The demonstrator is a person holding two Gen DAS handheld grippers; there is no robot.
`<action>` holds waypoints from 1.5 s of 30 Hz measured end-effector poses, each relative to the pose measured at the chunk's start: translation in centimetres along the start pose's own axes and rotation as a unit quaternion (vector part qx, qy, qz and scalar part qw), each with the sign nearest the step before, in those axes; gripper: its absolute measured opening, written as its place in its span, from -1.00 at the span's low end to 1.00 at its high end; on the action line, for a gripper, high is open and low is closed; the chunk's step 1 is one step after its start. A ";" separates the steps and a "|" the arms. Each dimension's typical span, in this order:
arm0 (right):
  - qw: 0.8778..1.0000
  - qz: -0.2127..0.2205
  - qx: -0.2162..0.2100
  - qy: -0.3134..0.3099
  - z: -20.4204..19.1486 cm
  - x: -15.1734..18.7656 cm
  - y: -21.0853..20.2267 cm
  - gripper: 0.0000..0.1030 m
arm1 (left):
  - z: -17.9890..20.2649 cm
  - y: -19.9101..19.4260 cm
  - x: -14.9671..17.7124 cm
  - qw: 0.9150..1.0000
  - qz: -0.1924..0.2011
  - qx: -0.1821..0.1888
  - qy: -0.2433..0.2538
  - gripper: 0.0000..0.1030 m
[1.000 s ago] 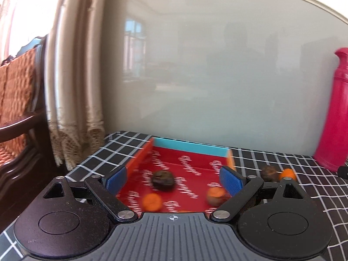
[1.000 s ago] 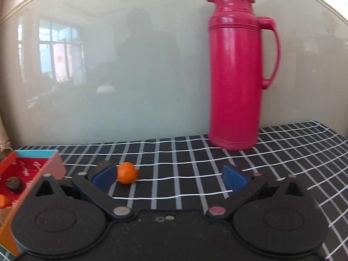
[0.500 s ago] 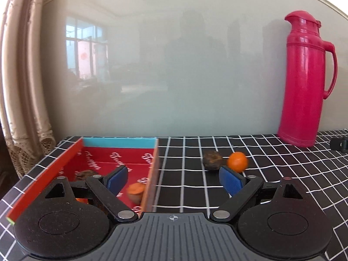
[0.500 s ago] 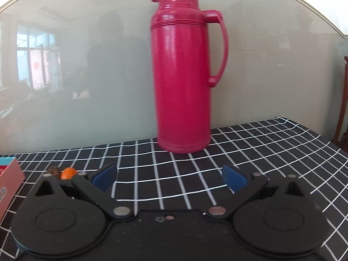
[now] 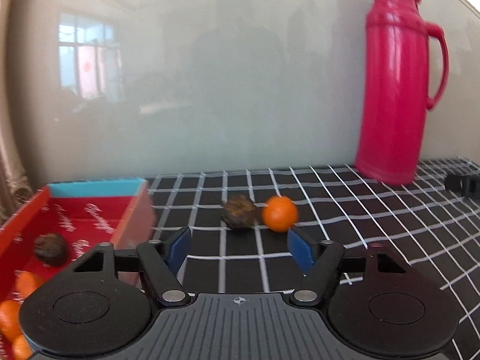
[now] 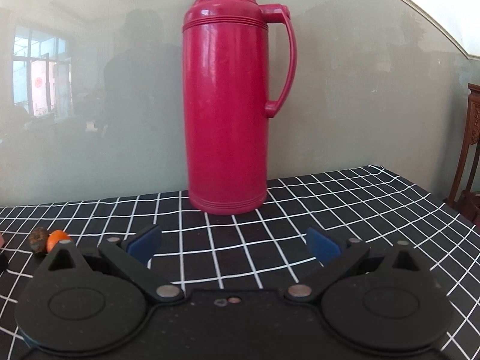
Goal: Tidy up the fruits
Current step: 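Reach the left gripper to the mandarin and close on it, then carry the mandarin with the left gripper into the red box and release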
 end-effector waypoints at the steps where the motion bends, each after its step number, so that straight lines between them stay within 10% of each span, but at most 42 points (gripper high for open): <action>1: 1.000 0.000 0.001 0.001 0.1 -0.1 0.2 1.00 | 0.4 0.3 0.1 1.000 -0.001 0.001 0.005 0.36; 25: 0.998 -0.018 0.036 0.040 4.2 0.0 4.6 1.00 | 6.9 9.2 -1.5 0.998 -0.048 -0.001 0.030 0.08; 29: 0.998 -0.024 0.026 0.042 4.1 0.2 4.7 1.00 | 7.2 9.9 -1.5 0.998 -0.060 -0.003 0.028 -0.26; 45: 0.998 -0.027 -0.012 0.048 1.5 0.2 3.3 1.00 | 2.9 1.7 -1.6 1.000 -0.017 0.000 0.004 -0.27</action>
Point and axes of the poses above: each gripper's, at about its wrist camera, not at the fingertips, and y roughly the way its jaws point, z to its right, x to its underside, the point moved 7 cm from there along y, roughly the way its jaws point, and after that the axes turned 7 degrees about -x, right-handed, at the moved point
